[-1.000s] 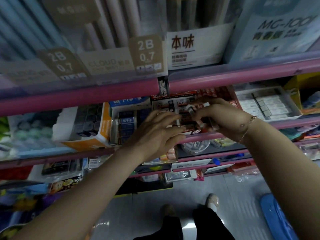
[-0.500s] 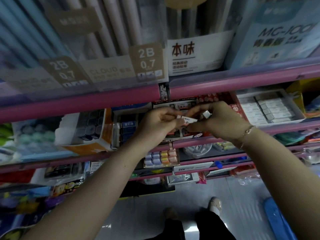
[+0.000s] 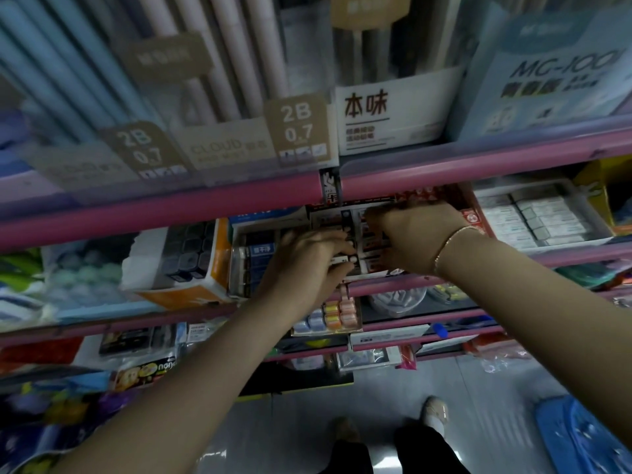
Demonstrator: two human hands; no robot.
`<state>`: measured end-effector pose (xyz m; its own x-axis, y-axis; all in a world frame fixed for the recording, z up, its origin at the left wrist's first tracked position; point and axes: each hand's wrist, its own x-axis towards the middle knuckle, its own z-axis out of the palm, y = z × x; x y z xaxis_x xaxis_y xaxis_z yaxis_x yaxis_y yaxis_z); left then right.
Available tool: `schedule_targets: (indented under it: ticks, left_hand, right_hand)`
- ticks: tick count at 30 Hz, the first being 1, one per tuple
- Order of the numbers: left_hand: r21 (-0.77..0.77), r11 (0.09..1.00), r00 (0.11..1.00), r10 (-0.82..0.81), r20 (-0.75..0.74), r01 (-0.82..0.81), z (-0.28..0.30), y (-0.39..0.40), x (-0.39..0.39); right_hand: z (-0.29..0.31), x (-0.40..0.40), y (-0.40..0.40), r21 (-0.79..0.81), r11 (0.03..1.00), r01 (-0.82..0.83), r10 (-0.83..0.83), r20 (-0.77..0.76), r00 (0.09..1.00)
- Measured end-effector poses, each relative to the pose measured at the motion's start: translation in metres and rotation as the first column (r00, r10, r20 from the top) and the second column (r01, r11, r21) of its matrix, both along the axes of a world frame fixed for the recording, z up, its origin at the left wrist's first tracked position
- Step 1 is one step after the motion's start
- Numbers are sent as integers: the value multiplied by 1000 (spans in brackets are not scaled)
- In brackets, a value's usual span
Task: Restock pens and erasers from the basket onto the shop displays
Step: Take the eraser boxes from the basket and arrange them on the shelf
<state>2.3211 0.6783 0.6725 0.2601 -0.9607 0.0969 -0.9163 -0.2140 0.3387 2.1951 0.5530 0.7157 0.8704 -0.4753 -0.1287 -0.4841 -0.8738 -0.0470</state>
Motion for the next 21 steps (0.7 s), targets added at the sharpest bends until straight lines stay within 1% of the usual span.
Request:
schedule_targets:
  ticks: [6, 12, 17, 21]
  left_hand:
    - [36, 999, 1000, 12, -13, -11, 6, -6, 4]
    - [-5, 1000, 1000, 8, -30, -8, 6, -6, 1]
    - [6, 1000, 1000, -13, 3, 13, 7, -7, 1]
    - [28, 999, 1000, -18, 25, 18, 8, -7, 0]
  right_hand:
    - [-4, 3, -1, -121, 988, -97, 95, -27, 995]
    - [-13, -1, 2, -202, 965, -165, 163, -25, 986]
    - [-12, 3, 10, -139, 977, -162, 156, -54, 986]
    - [-13, 9, 12, -152, 966, -209, 204, -53, 978]
